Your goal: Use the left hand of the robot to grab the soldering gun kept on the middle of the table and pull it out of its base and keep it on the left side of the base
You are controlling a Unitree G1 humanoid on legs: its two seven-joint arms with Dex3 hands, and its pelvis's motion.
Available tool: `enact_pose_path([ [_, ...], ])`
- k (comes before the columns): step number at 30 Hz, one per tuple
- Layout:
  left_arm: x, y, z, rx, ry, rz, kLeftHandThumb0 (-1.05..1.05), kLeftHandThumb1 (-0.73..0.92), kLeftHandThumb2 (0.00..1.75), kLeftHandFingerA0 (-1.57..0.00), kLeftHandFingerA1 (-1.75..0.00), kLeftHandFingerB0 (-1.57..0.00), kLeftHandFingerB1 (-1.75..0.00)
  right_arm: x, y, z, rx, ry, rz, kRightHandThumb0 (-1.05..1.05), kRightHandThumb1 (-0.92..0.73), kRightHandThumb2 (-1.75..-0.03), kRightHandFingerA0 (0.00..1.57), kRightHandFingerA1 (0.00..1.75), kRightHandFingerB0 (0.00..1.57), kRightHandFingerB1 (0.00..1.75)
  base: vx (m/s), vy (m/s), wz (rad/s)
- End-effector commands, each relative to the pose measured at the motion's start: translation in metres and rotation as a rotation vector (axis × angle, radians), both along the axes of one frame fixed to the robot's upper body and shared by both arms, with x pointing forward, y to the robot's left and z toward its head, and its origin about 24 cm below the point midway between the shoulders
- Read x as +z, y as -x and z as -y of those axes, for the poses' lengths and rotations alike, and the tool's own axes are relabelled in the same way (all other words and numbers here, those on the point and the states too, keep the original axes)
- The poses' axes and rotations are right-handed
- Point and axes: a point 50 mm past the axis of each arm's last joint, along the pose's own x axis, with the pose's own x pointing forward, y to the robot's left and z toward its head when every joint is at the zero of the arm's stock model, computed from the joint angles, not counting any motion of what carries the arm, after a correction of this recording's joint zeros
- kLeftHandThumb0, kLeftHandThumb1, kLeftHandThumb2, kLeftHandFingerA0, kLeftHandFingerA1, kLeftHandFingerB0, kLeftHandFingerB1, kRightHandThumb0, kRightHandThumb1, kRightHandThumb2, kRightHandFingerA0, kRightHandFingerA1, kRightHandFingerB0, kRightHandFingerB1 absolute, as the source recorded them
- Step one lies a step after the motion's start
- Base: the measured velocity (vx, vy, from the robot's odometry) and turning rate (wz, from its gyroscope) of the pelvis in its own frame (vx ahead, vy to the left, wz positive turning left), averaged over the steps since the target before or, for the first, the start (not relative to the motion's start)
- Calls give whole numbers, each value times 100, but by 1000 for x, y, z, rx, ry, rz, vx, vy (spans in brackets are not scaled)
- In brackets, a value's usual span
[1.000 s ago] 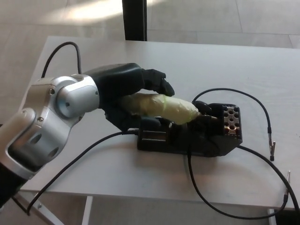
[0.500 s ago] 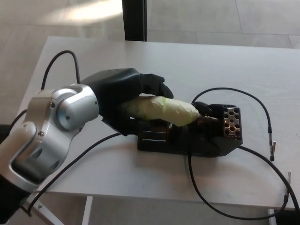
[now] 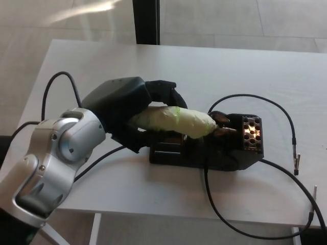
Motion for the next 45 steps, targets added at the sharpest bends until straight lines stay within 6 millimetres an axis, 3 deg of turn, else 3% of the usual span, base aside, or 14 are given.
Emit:
enact_pose_path([
  [1,-7,3,4,-69,-14,-36,-14,58,101,-96,-171,-94,-97,11,-3,7,-10,42,56,-98,-57,-101,124,137,19,154,0,0,0],
  [5,-3,1,1,-96,-22,-19,-12,56,101,-97,-165,-95,-96,12,-4,7,-7,53,49,-97,-61,-96,120,140,24,151,0,0,0],
  [6,0,0,0,-100,-43,-14,-13,57,100,-95,-162,-93,-93,12,-4,7,-8,54,51,-94,-51,-124,127,135,44,110,0,0,0],
  [7,6,-4,-3,-97,-56,-20,-15,59,97,-93,-168,-92,-93,13,-5,8,-13,40,66,-98,-59,-95,121,144,21,150,0,0,0],
  [8,9,-5,-5,-95,-66,-26,-15,60,95,-92,-168,-92,-92,14,-6,8,-12,43,65,-98,-61,-95,112,140,24,152,0,0,0],
  [23,55,-27,-45,-103,-284,3,-17,61,90,-94,-160,-93,-92,16,-15,7,0,45,83,-99,-56,-104,127,126,39,151,0,0,0],
  [24,54,-29,-48,-98,-289,7,-17,63,87,-93,-160,-93,-91,16,-16,7,2,42,83,-96,-53,-125,131,125,58,119,0,0,0],
  [26,54,-30,-53,-94,-282,20,-17,62,88,-94,-162,-93,-93,17,-19,7,5,42,87,-96,-52,-125,131,124,57,118,0,0,0],
  [27,52,-31,-54,-91,-274,18,-17,62,90,-93,-164,-92,-93,17,-20,6,2,37,96,-99,-55,-103,130,123,37,149,0,0,0],
  [32,44,-29,-63,-94,-238,10,-17,58,95,-93,-155,-92,-91,16,-21,6,6,30,98,-101,-58,-101,123,127,33,146,0,0,0],
  [37,32,-19,-85,-23,-178,-40,-14,59,97,-93,-172,-93,-102,18,-23,6,23,48,87,-99,-61,-101,126,126,32,149,0,0,0],
  [42,11,-7,-111,109,-53,-100,-9,63,96,-102,-154,-93,-93,18,-24,6,14,30,98,-97,-57,-99,130,126,31,151,0,0,0],
  [43,5,-4,-116,148,-35,-123,-11,66,92,-102,-156,-92,-95,17,-24,5,24,34,95,-96,-53,-127,127,125,54,116,0,0,0],
  [45,-11,1,-121,191,5,-150,-6,65,94,-104,-157,-92,-95,17,-23,5,23,29,98,-96,-53,-127,128,125,55,117,0,0,0],
])
